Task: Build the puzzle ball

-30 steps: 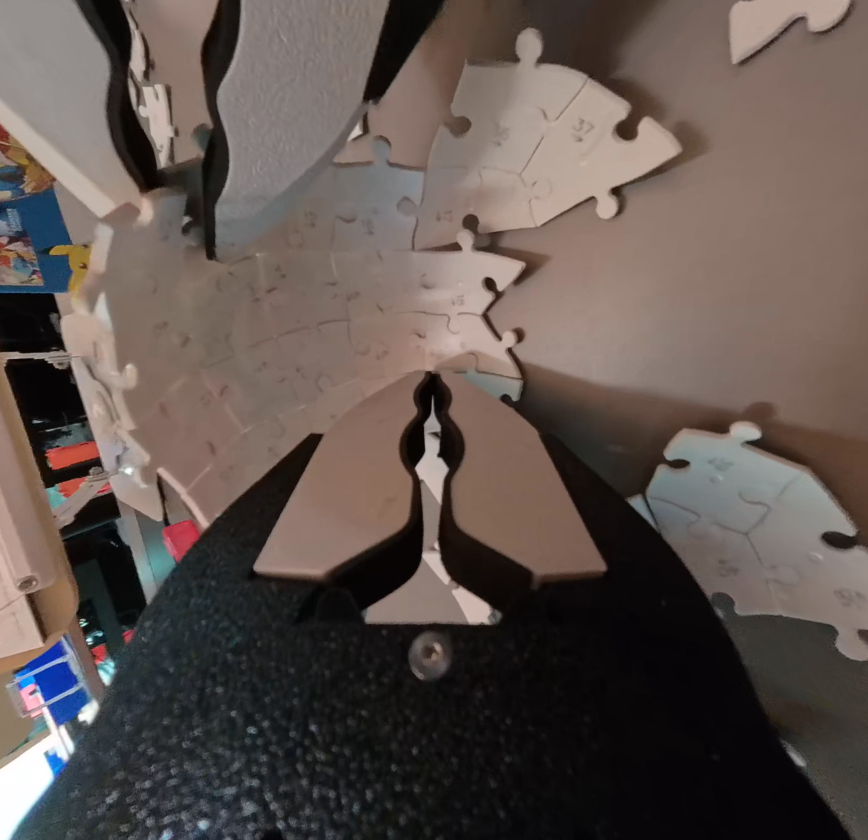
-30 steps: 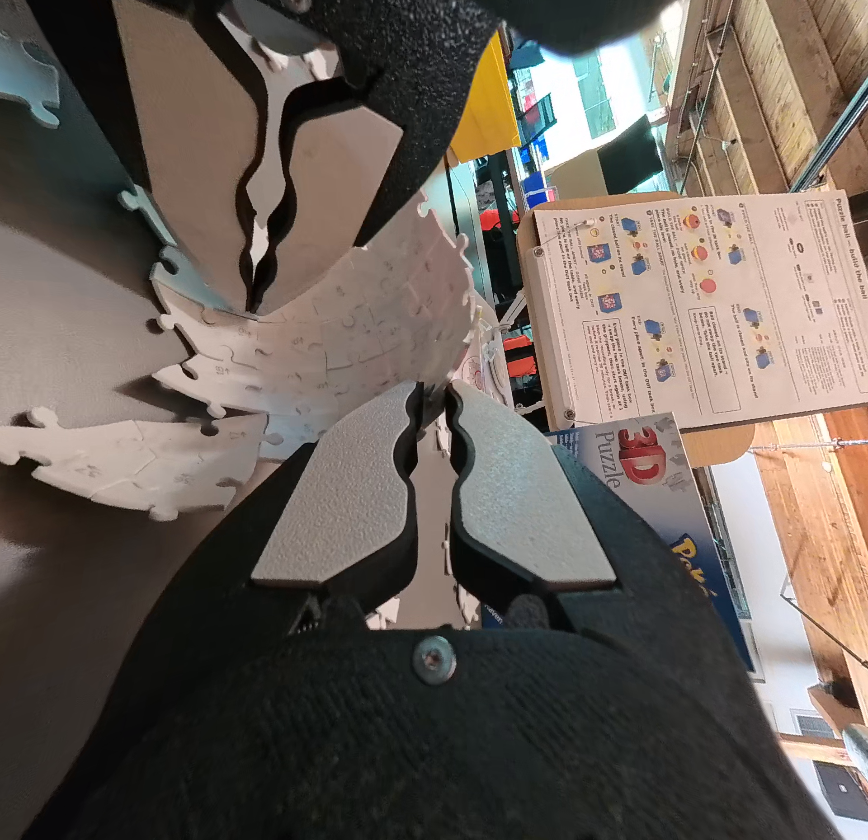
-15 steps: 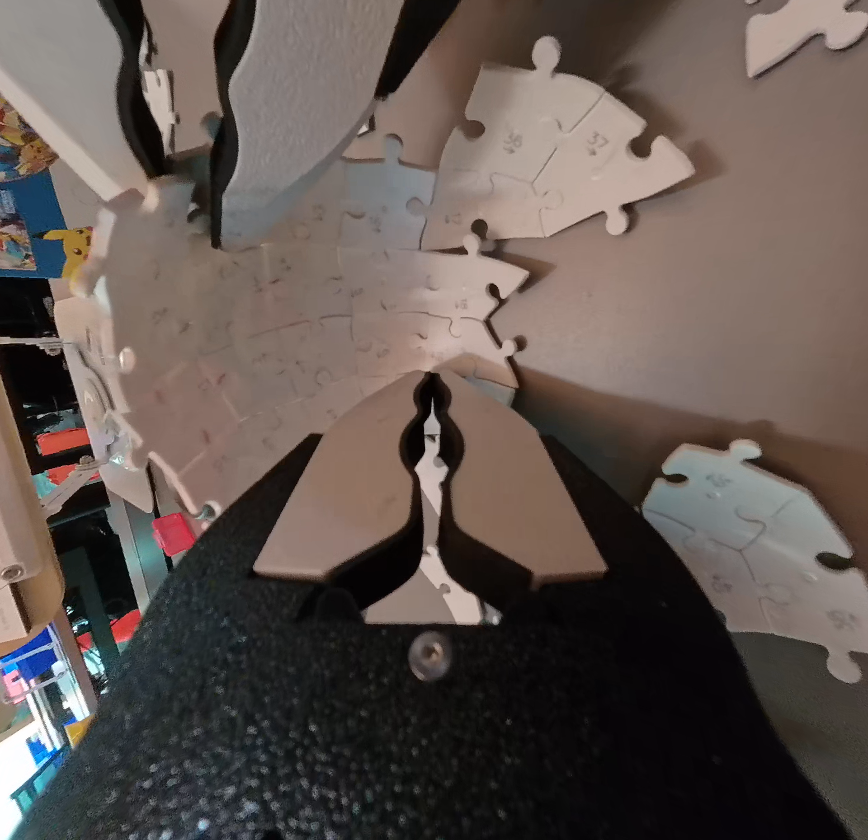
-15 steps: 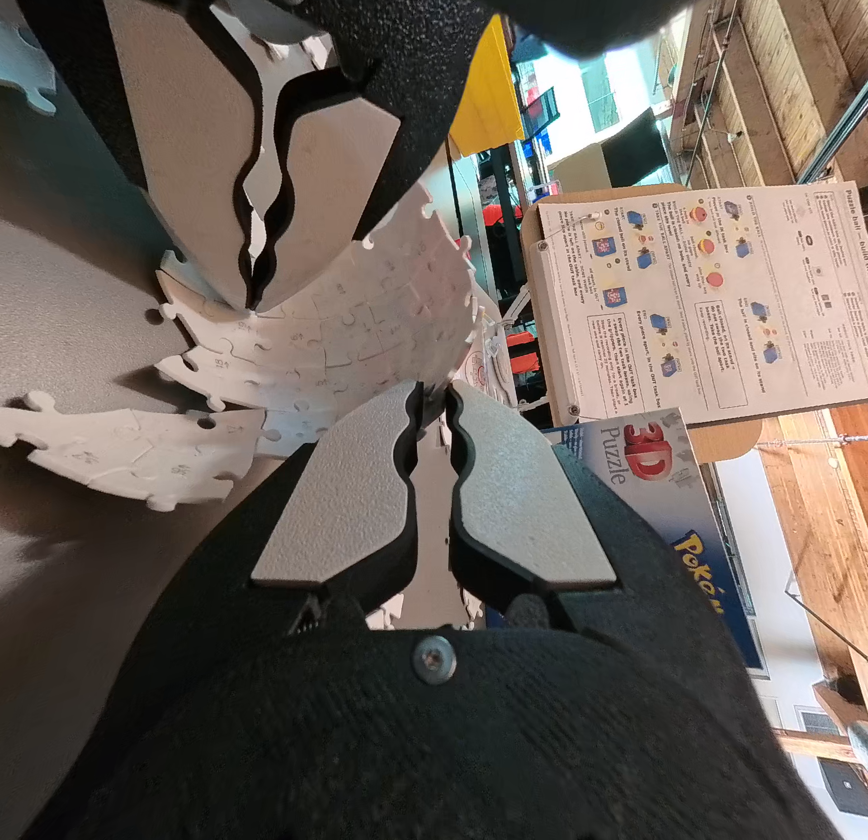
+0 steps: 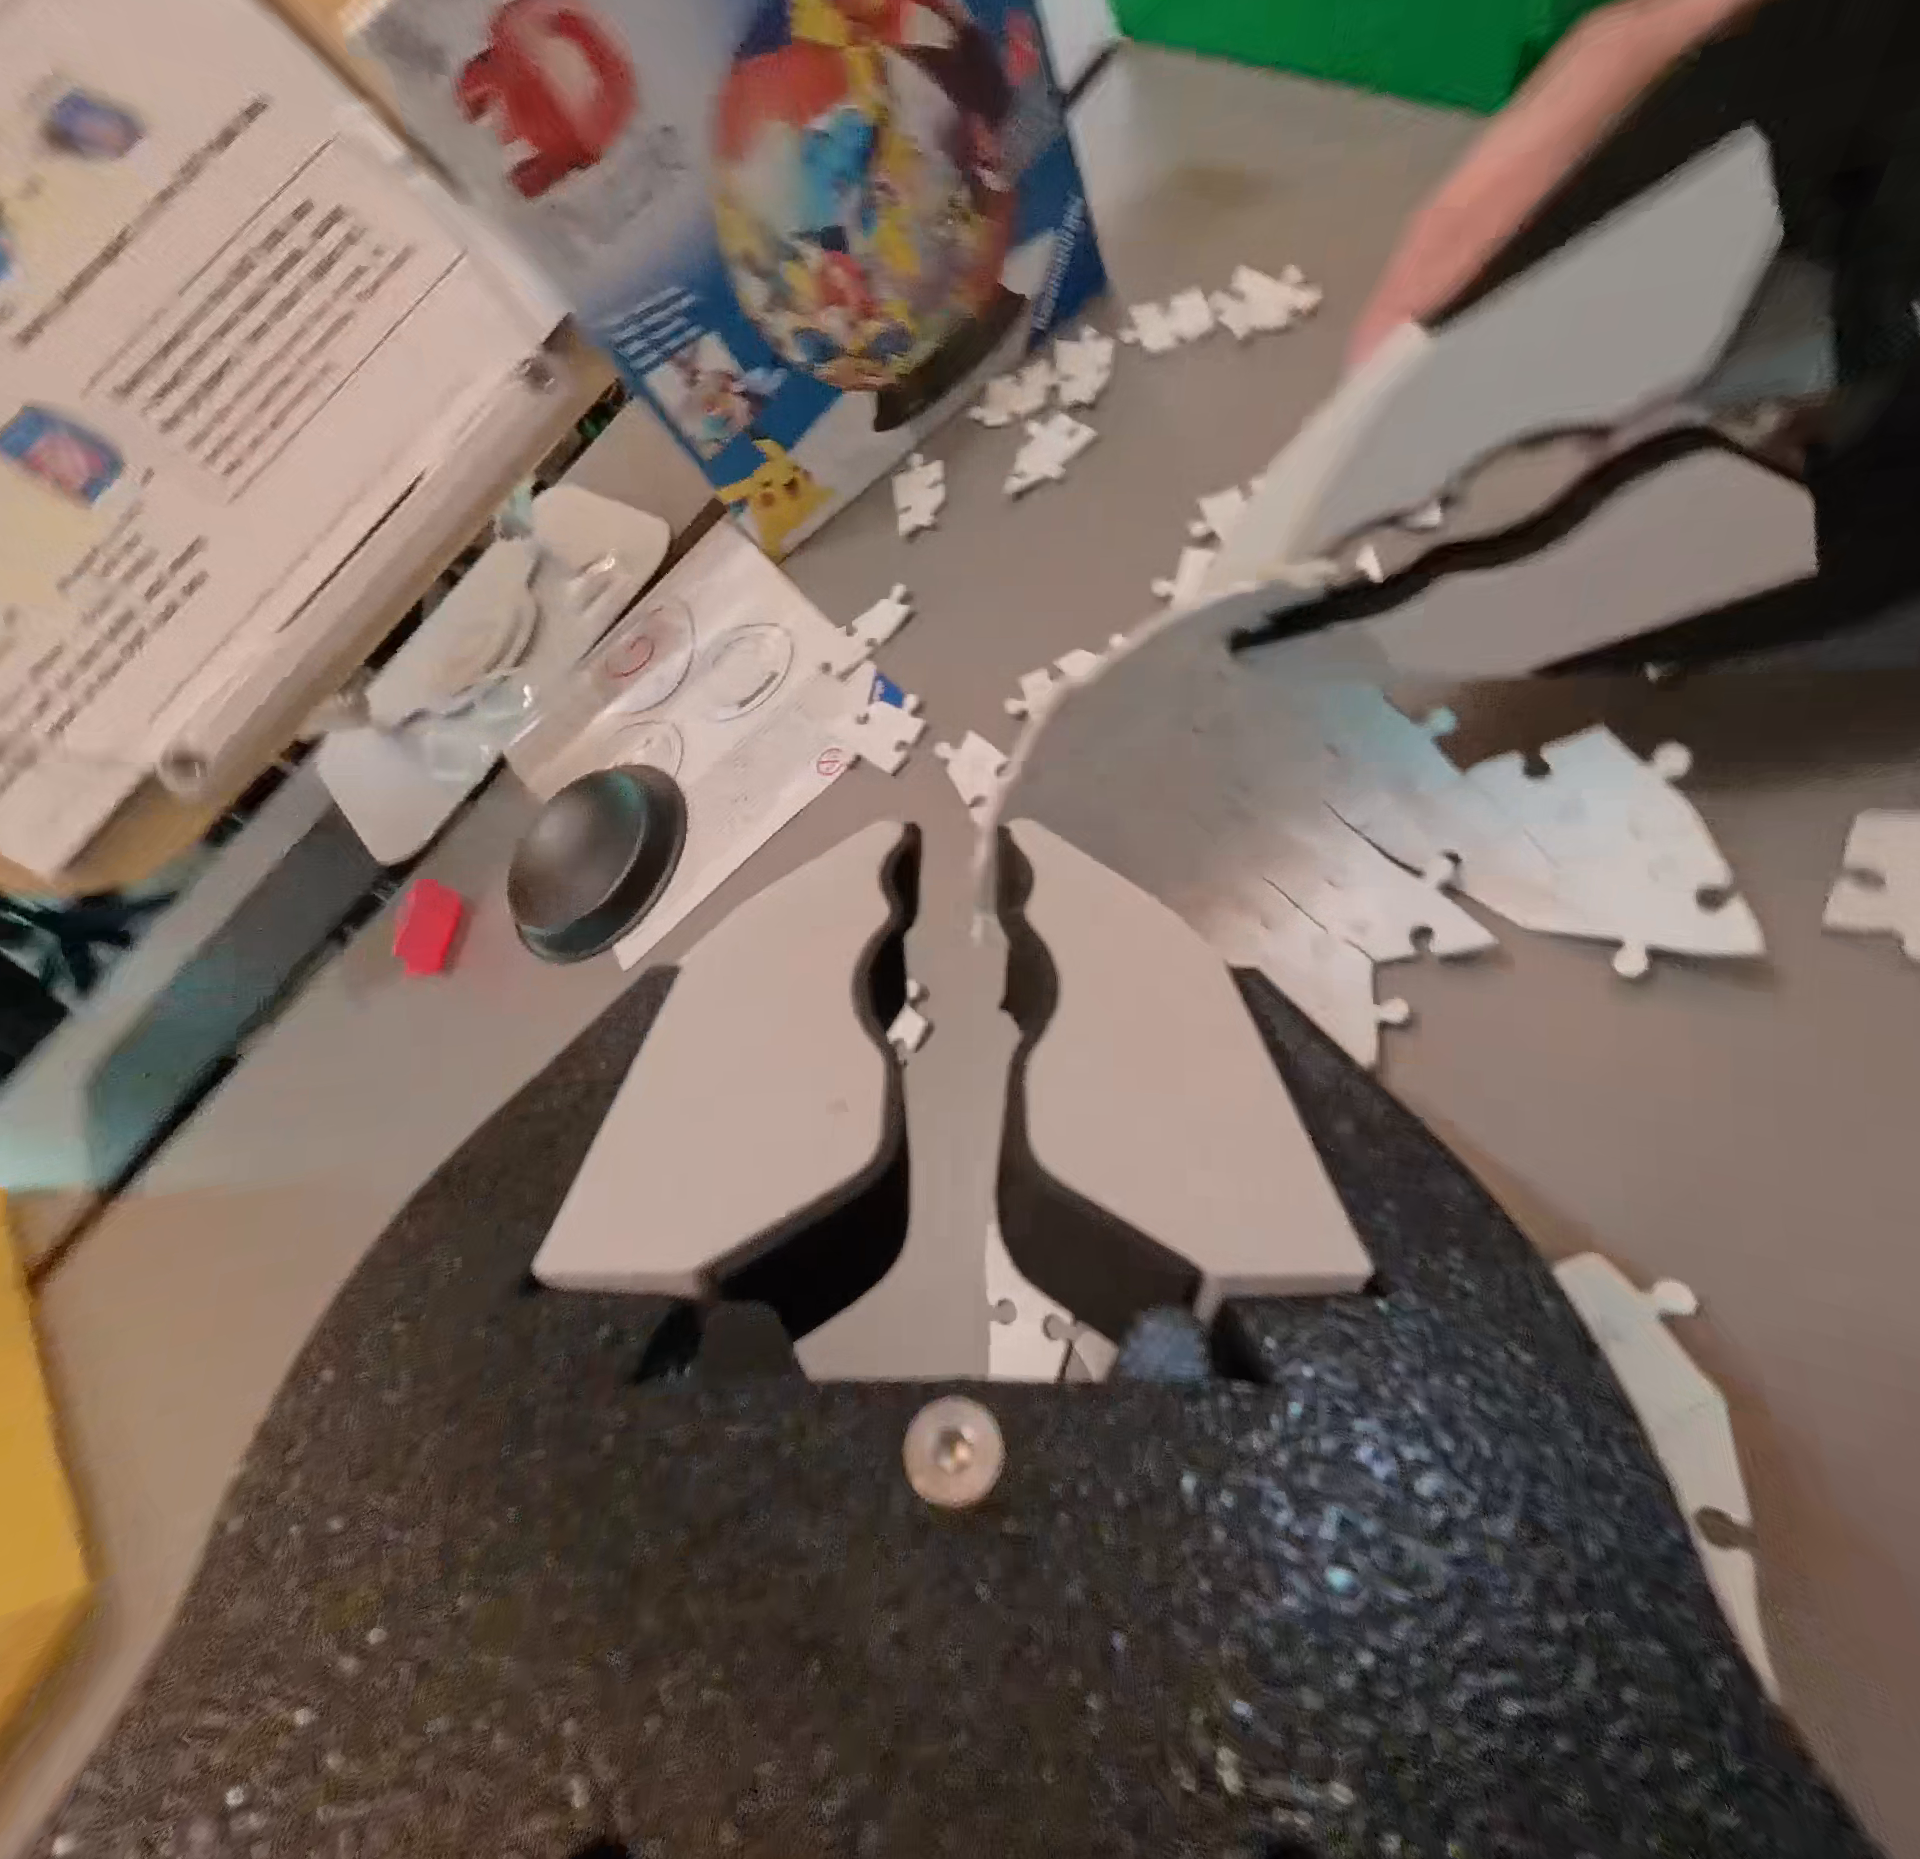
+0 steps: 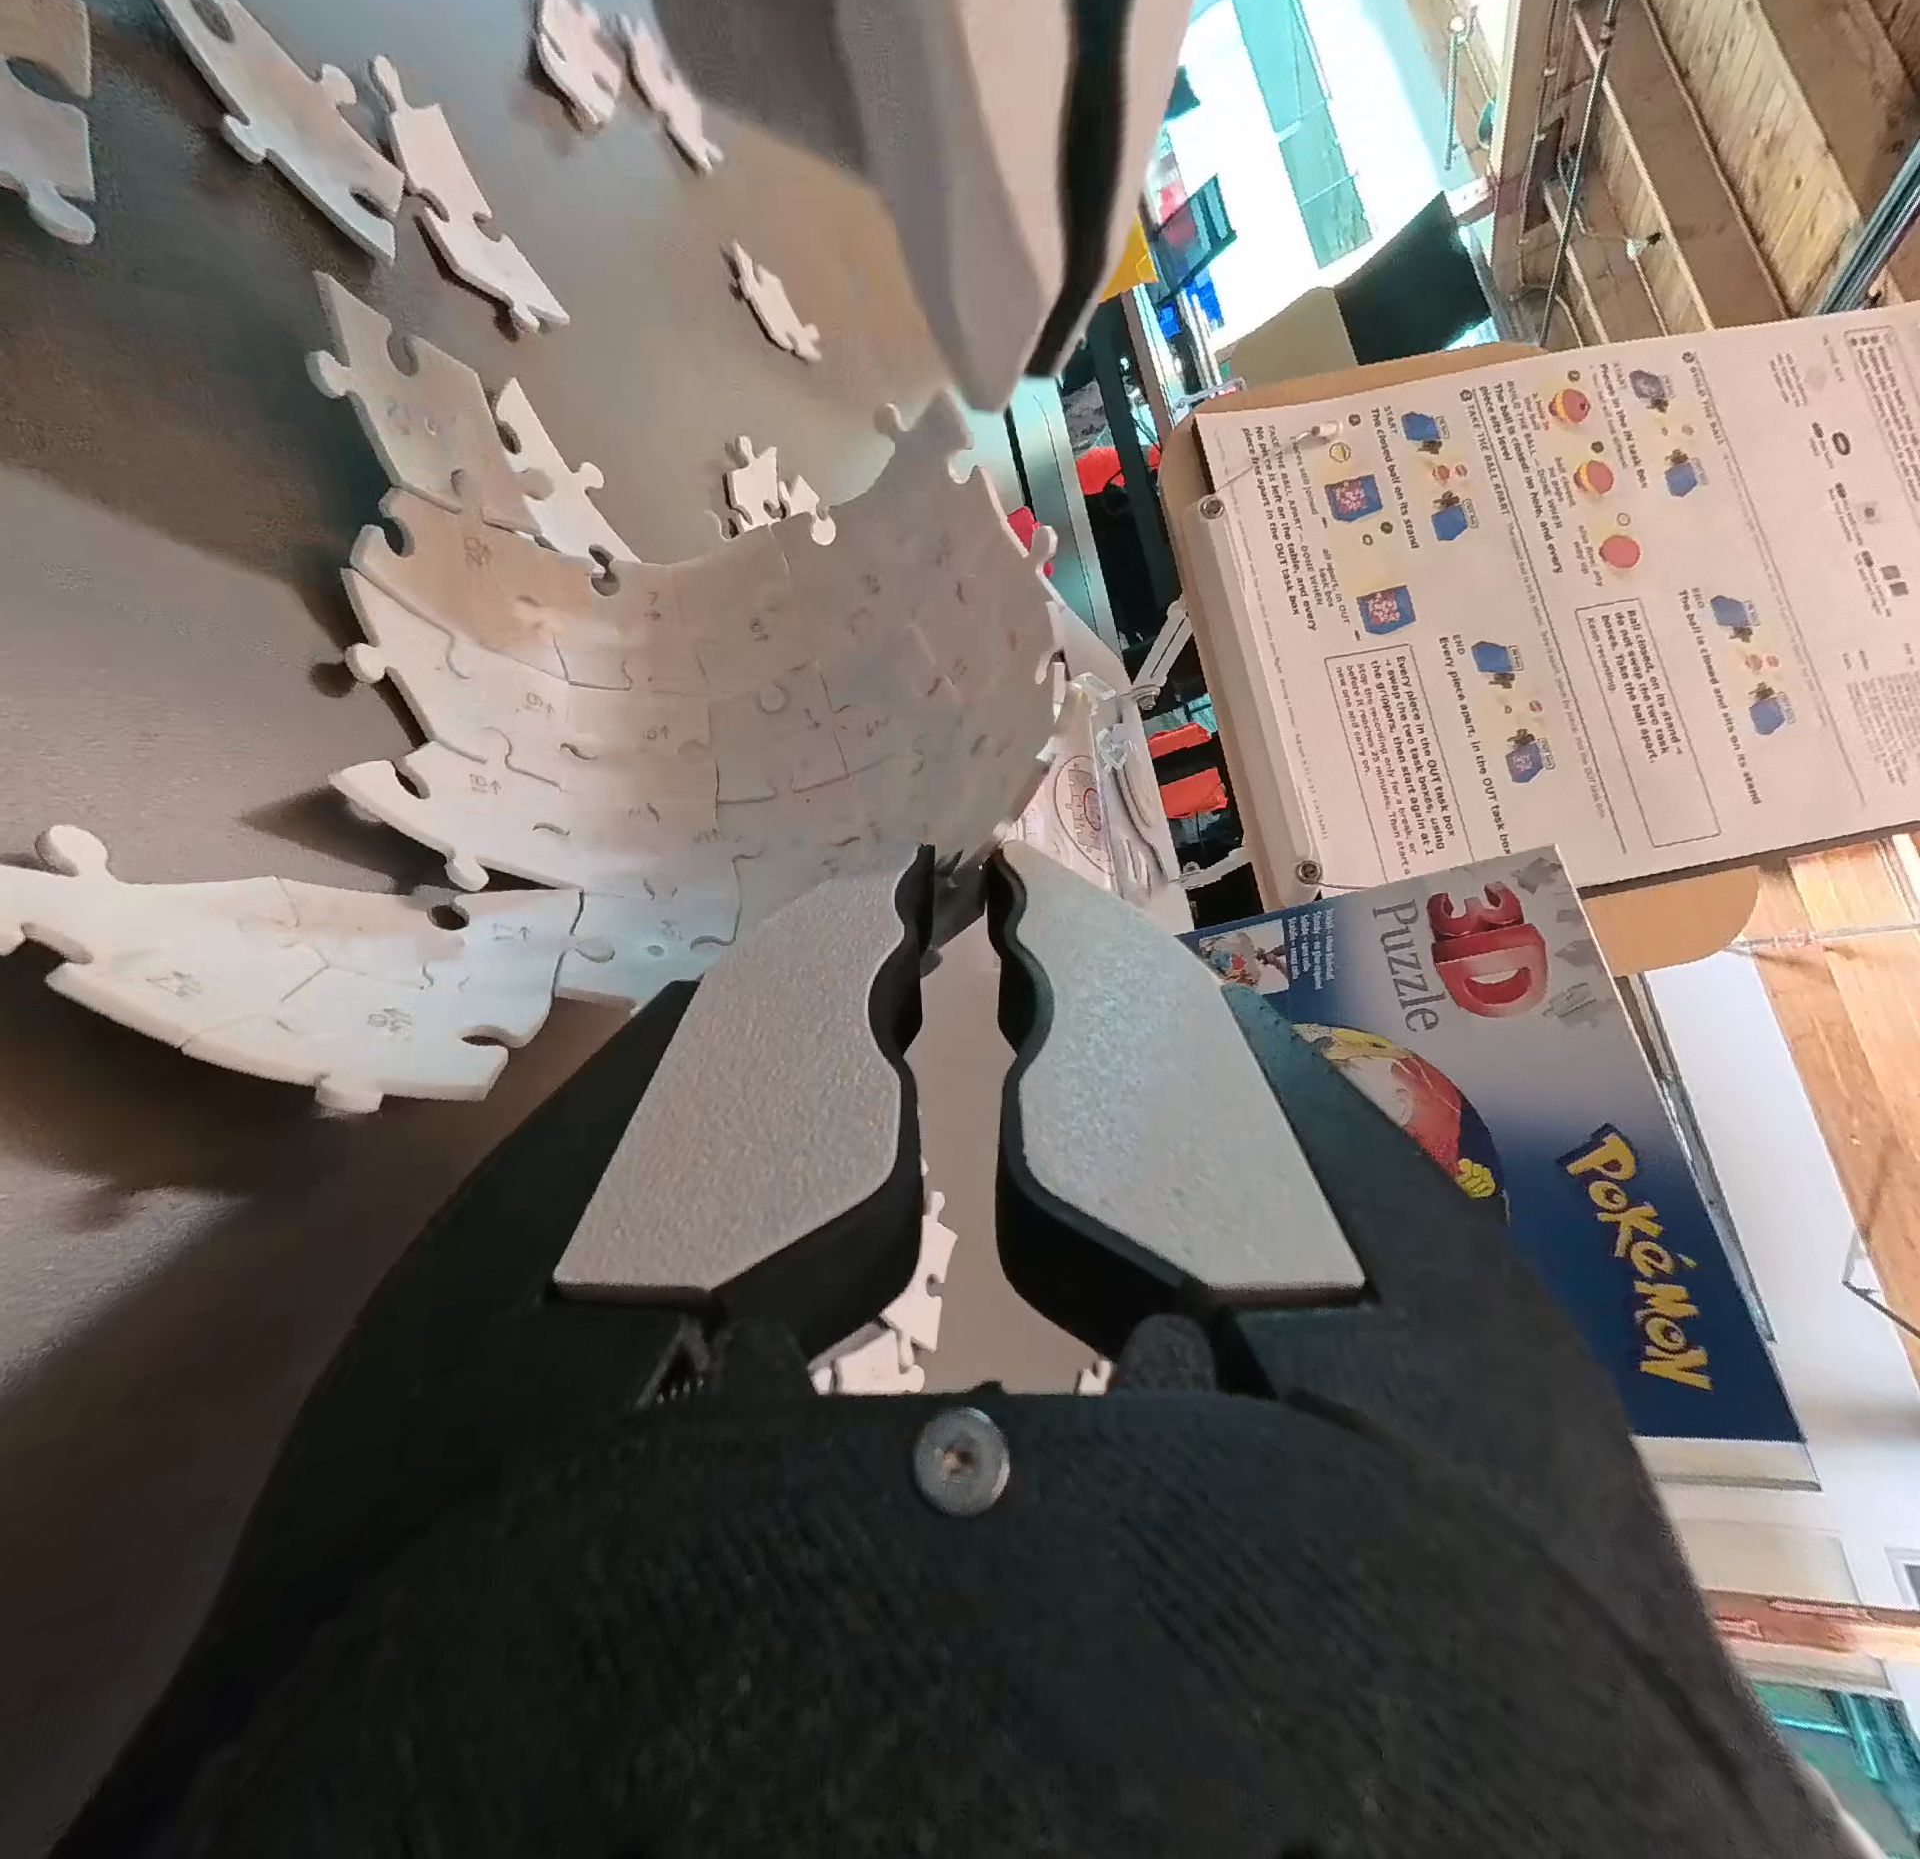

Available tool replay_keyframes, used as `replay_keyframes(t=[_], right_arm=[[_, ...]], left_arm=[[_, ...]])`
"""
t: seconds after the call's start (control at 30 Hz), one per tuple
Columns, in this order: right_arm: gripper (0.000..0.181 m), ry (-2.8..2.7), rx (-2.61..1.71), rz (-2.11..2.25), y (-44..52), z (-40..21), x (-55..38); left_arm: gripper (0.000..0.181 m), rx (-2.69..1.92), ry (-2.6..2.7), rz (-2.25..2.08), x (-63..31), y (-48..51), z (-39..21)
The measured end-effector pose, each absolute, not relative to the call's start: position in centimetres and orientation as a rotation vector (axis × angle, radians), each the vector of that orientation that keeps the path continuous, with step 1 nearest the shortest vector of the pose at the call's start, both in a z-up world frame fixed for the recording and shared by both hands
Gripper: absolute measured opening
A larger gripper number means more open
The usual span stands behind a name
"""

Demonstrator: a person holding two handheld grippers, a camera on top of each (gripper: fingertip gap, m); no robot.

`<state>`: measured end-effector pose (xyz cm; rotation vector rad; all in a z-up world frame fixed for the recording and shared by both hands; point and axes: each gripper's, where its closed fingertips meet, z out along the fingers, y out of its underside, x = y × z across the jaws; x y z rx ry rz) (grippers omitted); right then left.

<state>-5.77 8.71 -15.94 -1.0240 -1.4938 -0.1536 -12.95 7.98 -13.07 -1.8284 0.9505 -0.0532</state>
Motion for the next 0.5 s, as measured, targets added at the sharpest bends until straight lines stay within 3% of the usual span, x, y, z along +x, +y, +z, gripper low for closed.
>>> replay_keyframes(t=[0.13, 0.3, 0.5], right_arm=[[0.009, -1.483, -1.038, -0.135, 8.8, -16.1, -5.6], [0.009, -1.461, -1.055, -0.102, 8.9, -16.1, -5.6], [0.010, -1.453, -1.081, -0.069, 9.0, -16.3, -5.4]], left_arm=[[0.038, -1.966, 0.940, -0.312, -13.5, 8.4, -15.3], [0.032, -1.976, 1.080, -0.443, -12.7, 8.8, -18.1], [0.007, -1.942, 1.143, -0.408, -11.7, 9.6, -19.0]])
